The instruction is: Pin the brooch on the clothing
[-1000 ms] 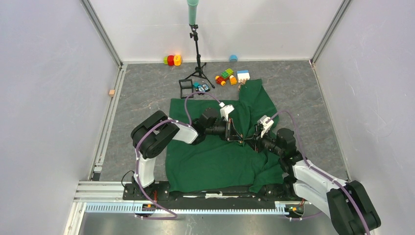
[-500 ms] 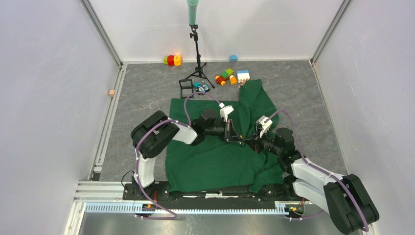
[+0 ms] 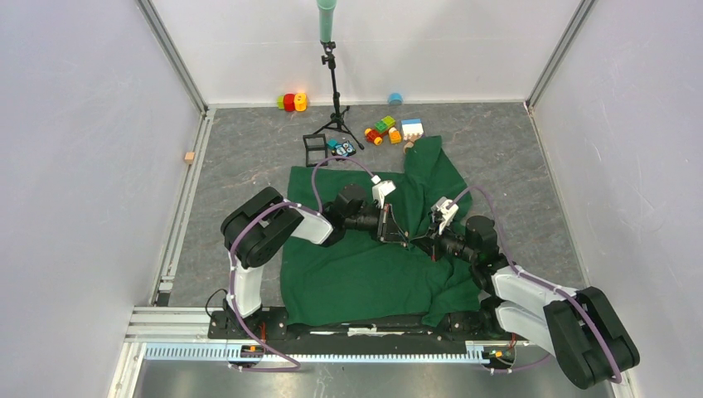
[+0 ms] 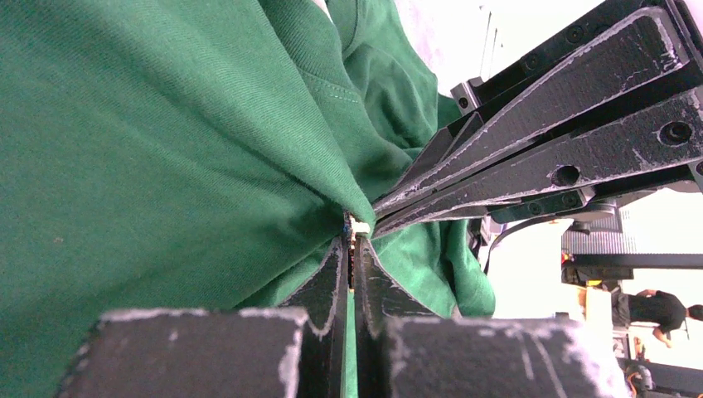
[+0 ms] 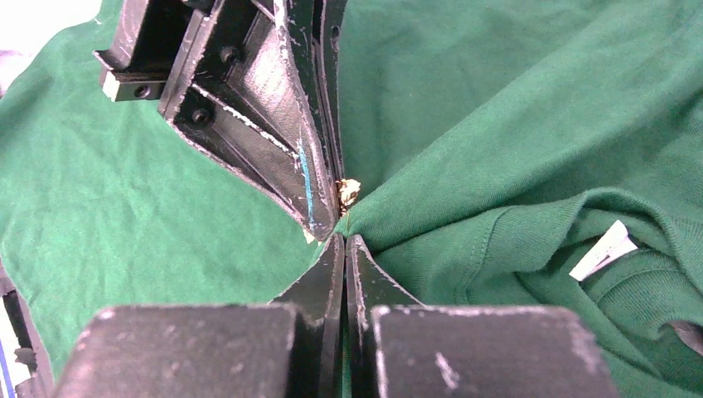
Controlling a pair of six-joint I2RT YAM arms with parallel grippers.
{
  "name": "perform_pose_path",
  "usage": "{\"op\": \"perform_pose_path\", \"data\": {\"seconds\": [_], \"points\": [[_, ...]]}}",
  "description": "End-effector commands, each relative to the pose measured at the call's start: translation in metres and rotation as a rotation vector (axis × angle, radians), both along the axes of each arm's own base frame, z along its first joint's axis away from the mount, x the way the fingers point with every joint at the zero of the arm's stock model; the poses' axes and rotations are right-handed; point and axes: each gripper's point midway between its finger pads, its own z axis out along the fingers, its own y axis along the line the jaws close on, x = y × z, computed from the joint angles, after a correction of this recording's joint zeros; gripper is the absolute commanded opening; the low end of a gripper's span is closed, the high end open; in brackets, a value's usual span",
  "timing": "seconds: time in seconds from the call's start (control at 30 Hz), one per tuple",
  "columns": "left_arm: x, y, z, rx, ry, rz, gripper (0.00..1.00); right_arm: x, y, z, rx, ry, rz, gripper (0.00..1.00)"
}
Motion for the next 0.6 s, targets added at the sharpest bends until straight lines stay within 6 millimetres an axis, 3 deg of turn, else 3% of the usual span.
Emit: {"op": "perform_pose_path", "data": {"seconds": [0.0, 0.27, 0.57], "points": [[-0.018, -0.004, 0.021, -0.065, -0.067, -0.128, 0.02, -0.002, 0.009, 0.015, 0.044, -0.068, 0.063, 0.00], [-0.025, -0.001, 0.016, -0.021, -0.068, -0.202, 0.02, -0.010, 0.015, 0.020, 0.064, -0.093, 0.110, 0.00], [-0.033, 0.004, 0.010, 0.029, -0.067, -0.274, 0.02, -0.011, 0.022, 0.007, 0.021, -0.033, 0.143, 0.00]]}}
